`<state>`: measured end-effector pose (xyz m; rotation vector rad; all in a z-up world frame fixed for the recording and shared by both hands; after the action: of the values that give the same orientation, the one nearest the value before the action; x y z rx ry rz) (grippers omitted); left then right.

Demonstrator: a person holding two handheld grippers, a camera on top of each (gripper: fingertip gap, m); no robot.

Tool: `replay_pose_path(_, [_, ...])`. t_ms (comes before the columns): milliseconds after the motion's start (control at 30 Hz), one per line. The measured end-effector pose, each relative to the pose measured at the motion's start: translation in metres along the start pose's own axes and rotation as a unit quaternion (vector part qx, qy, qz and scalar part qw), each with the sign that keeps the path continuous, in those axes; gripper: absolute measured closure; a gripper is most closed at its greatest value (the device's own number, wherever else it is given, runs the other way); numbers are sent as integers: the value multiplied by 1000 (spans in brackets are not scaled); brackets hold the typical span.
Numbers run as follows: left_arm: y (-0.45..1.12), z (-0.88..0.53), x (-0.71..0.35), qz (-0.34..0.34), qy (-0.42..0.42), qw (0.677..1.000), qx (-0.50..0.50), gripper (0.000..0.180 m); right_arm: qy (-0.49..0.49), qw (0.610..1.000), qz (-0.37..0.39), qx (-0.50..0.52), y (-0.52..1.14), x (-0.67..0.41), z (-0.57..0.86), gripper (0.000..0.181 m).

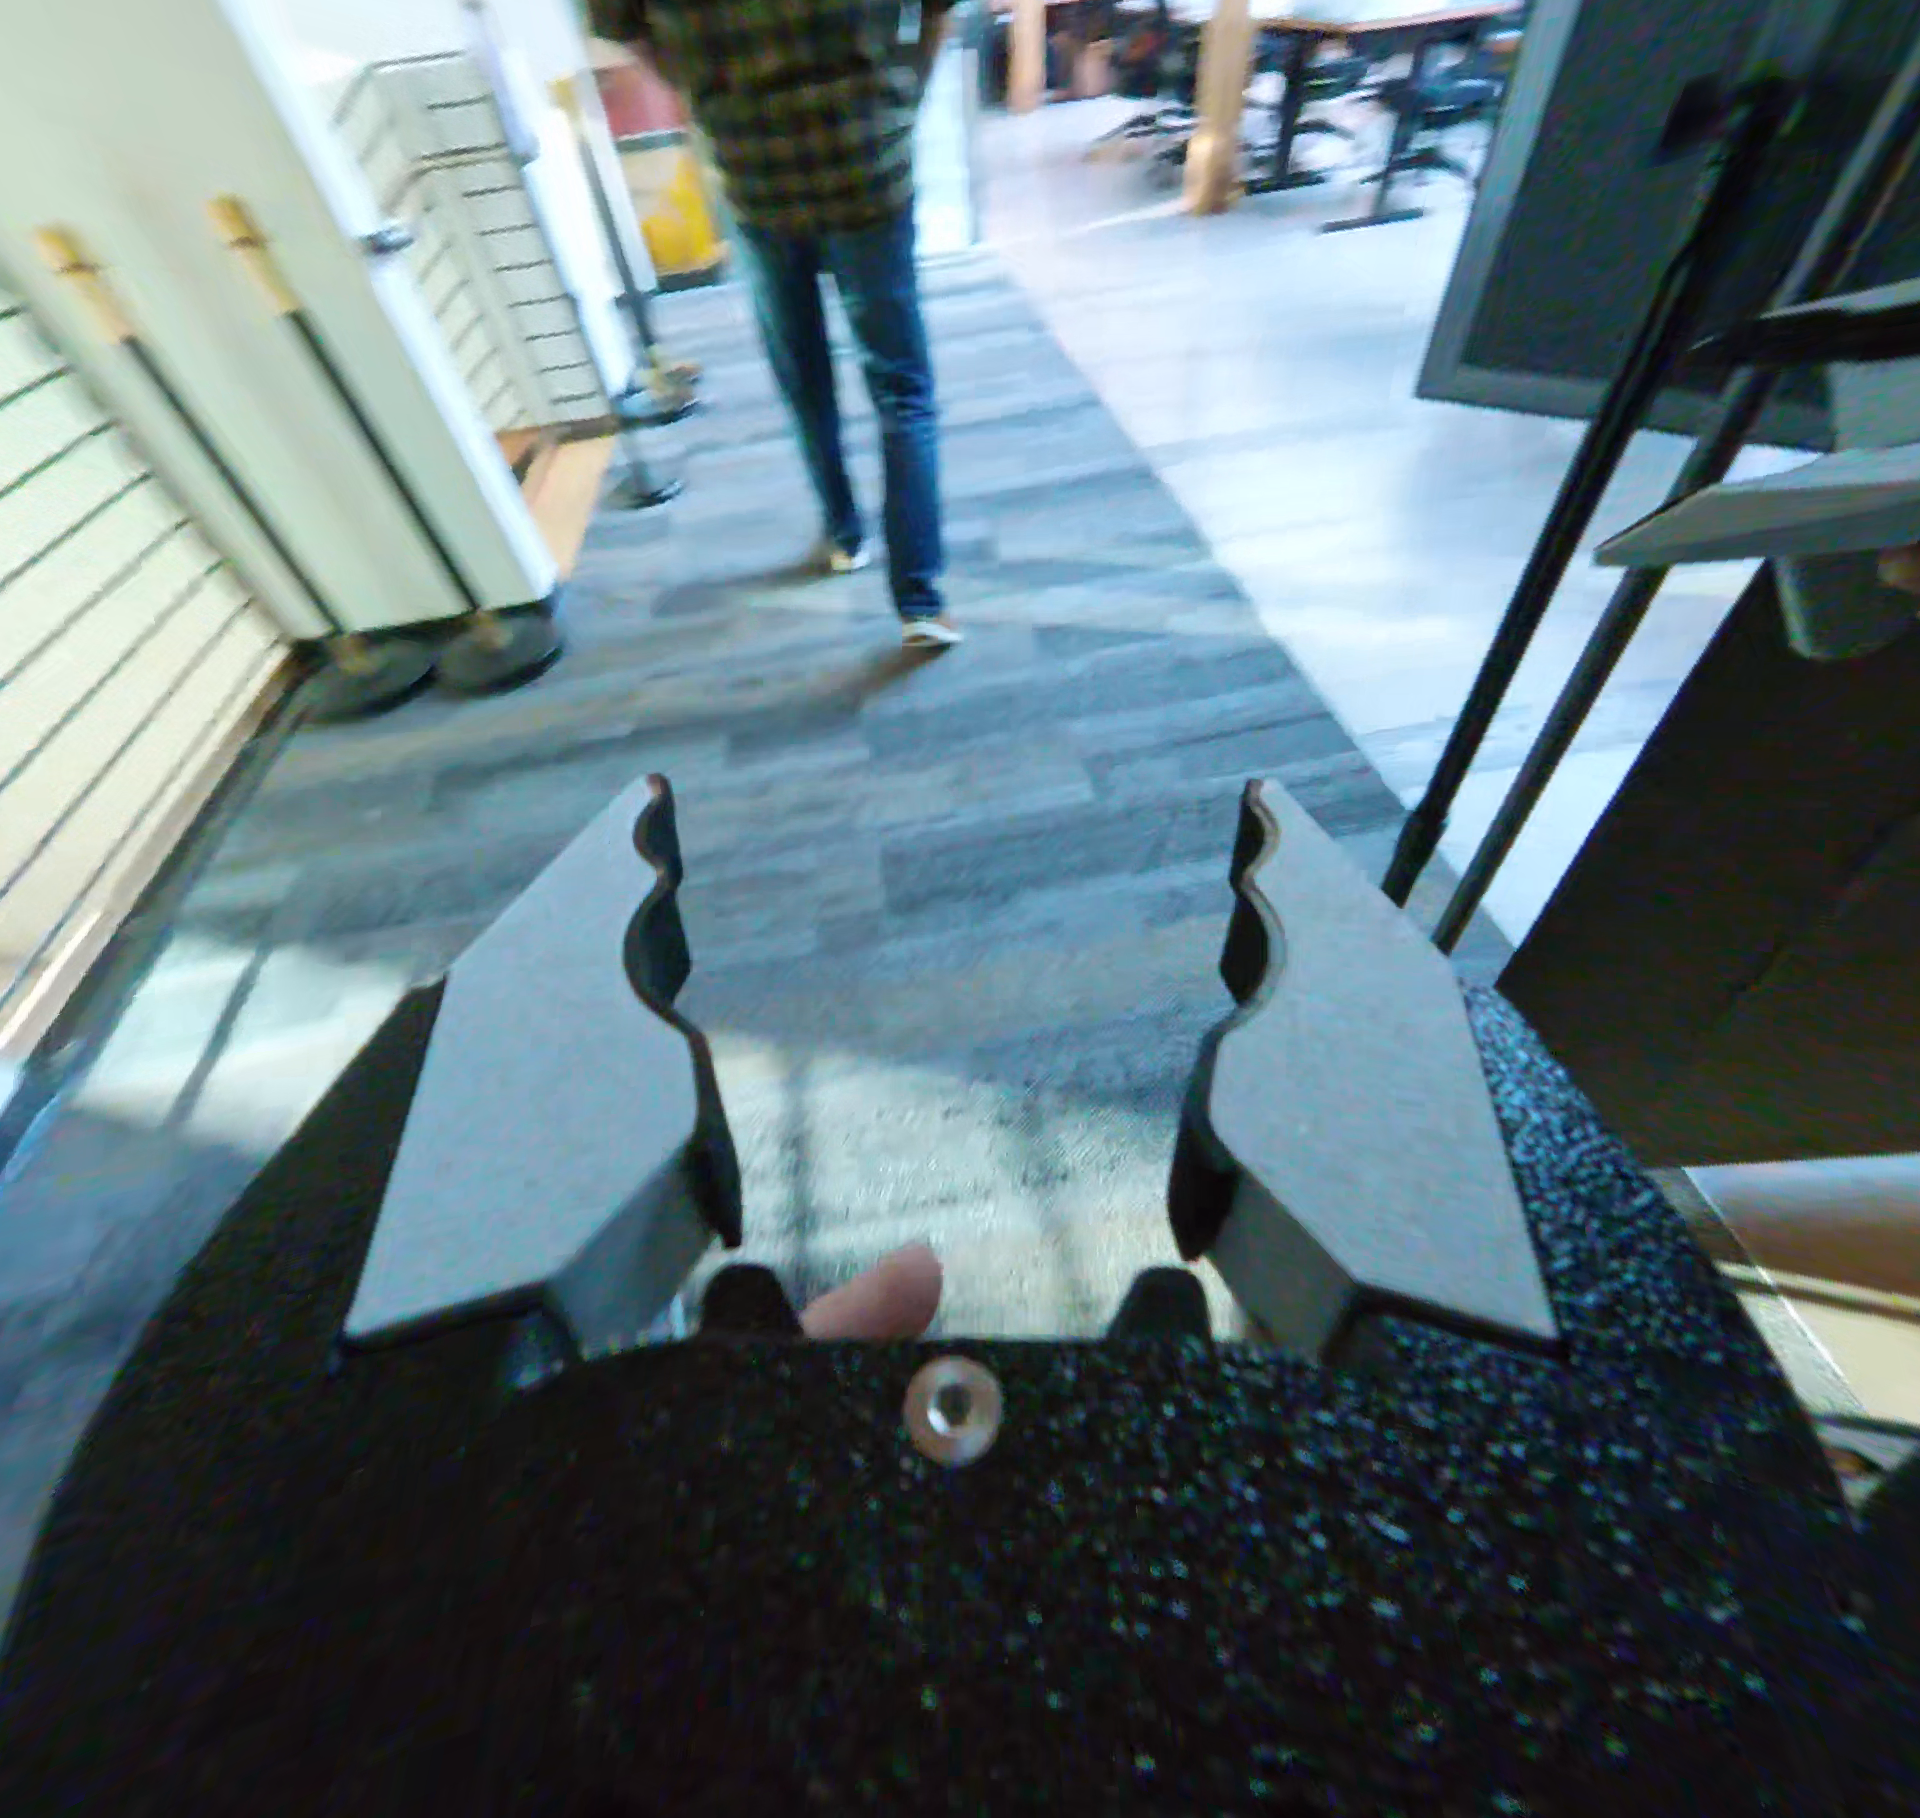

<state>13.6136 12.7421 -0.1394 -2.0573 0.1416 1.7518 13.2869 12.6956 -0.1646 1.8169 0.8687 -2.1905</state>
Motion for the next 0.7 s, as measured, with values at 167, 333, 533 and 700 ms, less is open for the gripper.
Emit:
replay_pose_path(167, [150, -21, -46, 25, 10, 994, 110, 71, 19, 996, 0, 83, 59, -16, 58, 66])
replay_pose_path(333, [297, -17, -81, 35, 21, 984, 175, 71, 21, 993, 52, 105, 151, -42, 130, 72])
replay_pose_path(533, [465, -8, -144, 38, 70, 969, 233, 71, 28, 992, 81, 94, 272, -90, 238, 72])
replay_pose_path(700, [602, 22, -189, 40, 67, 948, 309, 72, 27, 983, 50, 174, 311, -104, 324, 72])
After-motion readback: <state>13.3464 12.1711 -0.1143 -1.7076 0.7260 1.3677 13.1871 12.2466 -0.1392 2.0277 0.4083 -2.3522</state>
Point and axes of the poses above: each gripper's, where its closed fingertips meet, y out along the fingers, x out of its underside, z = x × y across the jaws, the point moved 8 cm from there along -y, back along the fingers, and after that the axes turned 5 degrees about -x, right-handed, at the moved point
